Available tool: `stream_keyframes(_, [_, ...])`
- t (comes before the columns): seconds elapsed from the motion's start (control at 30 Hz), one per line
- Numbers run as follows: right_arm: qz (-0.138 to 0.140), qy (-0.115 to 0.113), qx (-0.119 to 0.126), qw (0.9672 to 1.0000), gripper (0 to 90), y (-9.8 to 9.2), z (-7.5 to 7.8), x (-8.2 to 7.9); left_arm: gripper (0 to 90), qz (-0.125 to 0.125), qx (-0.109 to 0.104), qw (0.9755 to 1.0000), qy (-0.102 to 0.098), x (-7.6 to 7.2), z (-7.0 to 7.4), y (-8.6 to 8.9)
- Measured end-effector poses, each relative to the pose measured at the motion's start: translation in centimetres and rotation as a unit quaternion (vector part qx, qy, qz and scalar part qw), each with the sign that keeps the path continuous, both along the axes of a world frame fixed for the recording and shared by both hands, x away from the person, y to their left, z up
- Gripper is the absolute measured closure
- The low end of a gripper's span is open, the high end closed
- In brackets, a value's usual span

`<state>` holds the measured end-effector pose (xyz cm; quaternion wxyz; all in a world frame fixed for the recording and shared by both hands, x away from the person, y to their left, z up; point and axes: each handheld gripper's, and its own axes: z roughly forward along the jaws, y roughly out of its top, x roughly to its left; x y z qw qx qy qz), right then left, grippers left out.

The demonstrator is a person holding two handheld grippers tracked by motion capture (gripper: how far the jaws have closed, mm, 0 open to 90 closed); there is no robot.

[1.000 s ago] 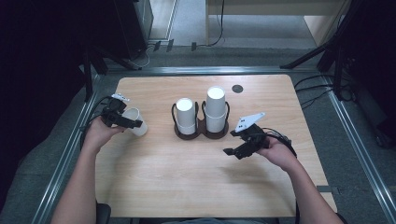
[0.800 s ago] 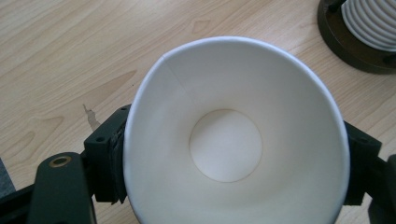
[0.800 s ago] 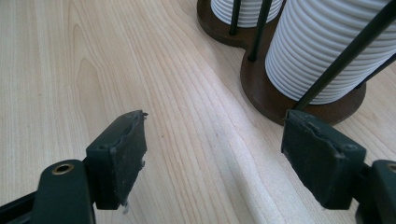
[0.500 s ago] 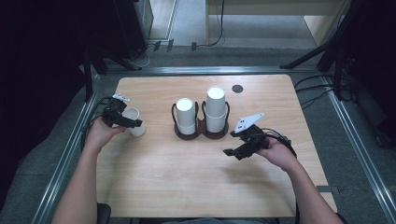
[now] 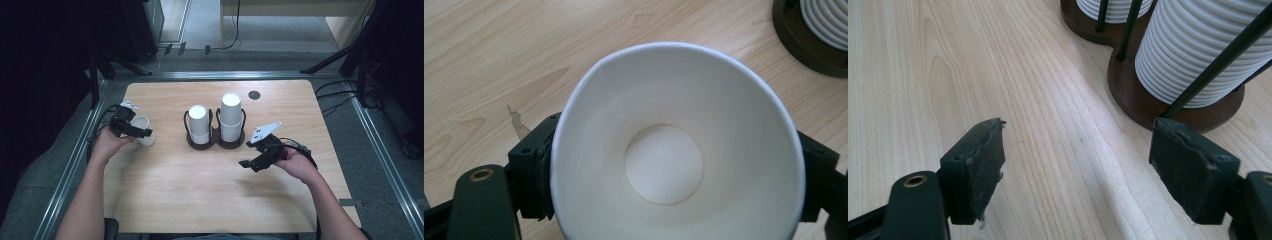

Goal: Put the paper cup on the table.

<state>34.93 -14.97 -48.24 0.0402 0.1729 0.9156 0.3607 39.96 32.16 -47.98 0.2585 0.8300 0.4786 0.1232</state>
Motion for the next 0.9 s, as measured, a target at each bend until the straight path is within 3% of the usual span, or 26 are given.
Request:
stream_keyframes(0.23, [0.003, -0.002, -0.004, 1.0000, 22.3, 0.0, 0.0, 0.0, 14.8, 0.001, -0.006, 1.0000, 0.008, 0.1, -0.1, -0.1])
stream_keyframes(0.77, [0.003, -0.003, -0.008, 1.0000, 22.3, 0.0, -0.1, -0.1, 13.4, 0.001, -0.032, 0.9995, -0.001, -0.4, 1.0, 0.4])
stream_keyframes(0.9, [0.004, -0.004, -0.009, 0.9999, 22.3, 0.0, -0.1, -0.1, 13.4, -0.007, -0.028, 0.9996, -0.002, -0.6, 1.3, 0.4])
